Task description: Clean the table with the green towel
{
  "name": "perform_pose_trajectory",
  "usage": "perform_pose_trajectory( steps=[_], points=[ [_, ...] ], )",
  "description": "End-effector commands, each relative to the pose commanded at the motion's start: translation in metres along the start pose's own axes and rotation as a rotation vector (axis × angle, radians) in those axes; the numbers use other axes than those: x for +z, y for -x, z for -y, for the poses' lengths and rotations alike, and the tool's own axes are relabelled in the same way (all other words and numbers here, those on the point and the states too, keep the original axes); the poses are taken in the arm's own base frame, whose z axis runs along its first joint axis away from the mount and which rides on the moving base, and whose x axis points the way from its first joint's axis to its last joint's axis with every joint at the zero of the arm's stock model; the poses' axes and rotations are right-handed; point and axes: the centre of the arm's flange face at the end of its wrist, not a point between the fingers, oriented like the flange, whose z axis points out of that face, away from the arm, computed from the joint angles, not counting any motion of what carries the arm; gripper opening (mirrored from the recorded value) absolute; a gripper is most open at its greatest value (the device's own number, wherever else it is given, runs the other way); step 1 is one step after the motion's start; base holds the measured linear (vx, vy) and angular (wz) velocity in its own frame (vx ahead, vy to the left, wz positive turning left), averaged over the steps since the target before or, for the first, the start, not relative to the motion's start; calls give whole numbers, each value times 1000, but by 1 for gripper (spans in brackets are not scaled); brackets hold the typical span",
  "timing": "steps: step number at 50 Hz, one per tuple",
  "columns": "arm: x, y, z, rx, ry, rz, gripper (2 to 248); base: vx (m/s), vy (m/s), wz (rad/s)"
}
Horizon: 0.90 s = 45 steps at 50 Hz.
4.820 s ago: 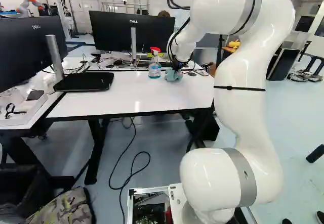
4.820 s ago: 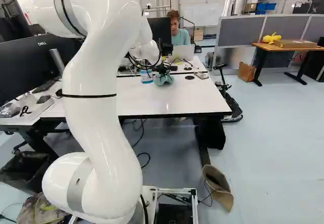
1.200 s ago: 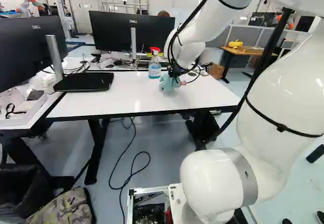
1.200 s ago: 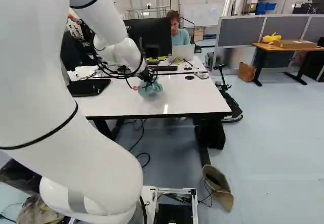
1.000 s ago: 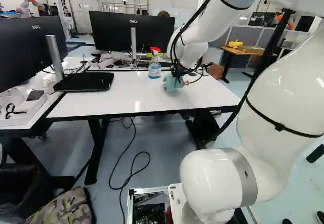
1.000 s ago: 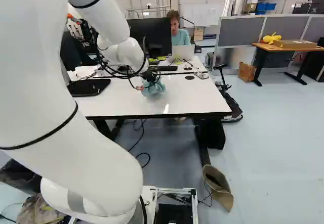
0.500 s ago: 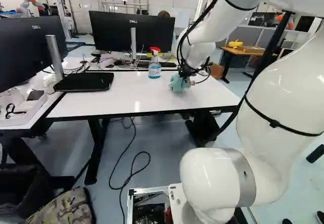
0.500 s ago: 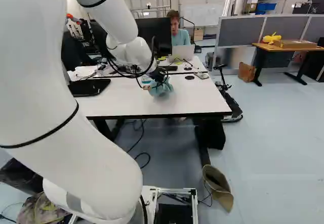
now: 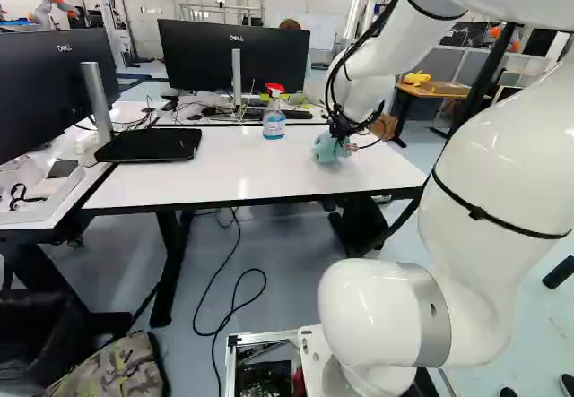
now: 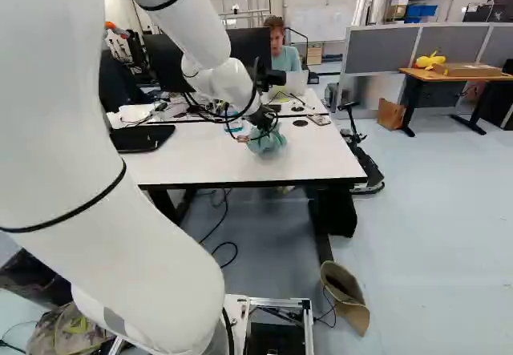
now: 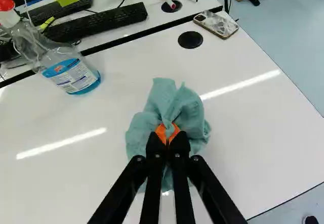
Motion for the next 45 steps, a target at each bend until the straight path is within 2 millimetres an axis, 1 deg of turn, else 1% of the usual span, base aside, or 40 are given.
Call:
perform_pose_trajectory(
  steps=[8, 9, 13, 14, 18, 19, 24, 25, 29, 30, 34, 35, 40, 41, 45],
  points=[
    [1, -3, -12, 18, 18, -2, 26, 0, 0, 0],
    [1, -3, -13, 20, 20, -3, 35, 0, 0, 0],
    [2, -5, -19, 29, 28, -4, 35, 0, 0, 0],
    [2, -5, -20, 31, 30, -4, 67, 0, 0, 0],
    [2, -5, -21, 33, 32, -4, 67, 0, 0, 0],
    [2, -5, -21, 33, 32, -4, 103, 0, 0, 0],
    [2, -5, -21, 33, 32, -4, 103, 0, 0, 0],
    [2, -5, -21, 33, 32, -4, 138, 0, 0, 0],
    [2, -5, -21, 33, 32, -4, 138, 0, 0, 0],
    [2, -5, -21, 33, 32, -4, 175, 0, 0, 0],
    [2, -5, -21, 33, 32, -4, 175, 0, 0, 0],
    [2, -5, -21, 33, 32, -4, 212, 0, 0, 0],
    [2, -5, -21, 33, 32, -4, 212, 0, 0, 0],
    [2, -5, -21, 33, 32, -4, 246, 0, 0, 0],
    [2, -5, -21, 33, 32, -5, 246, 0, 0, 0]
  ],
)
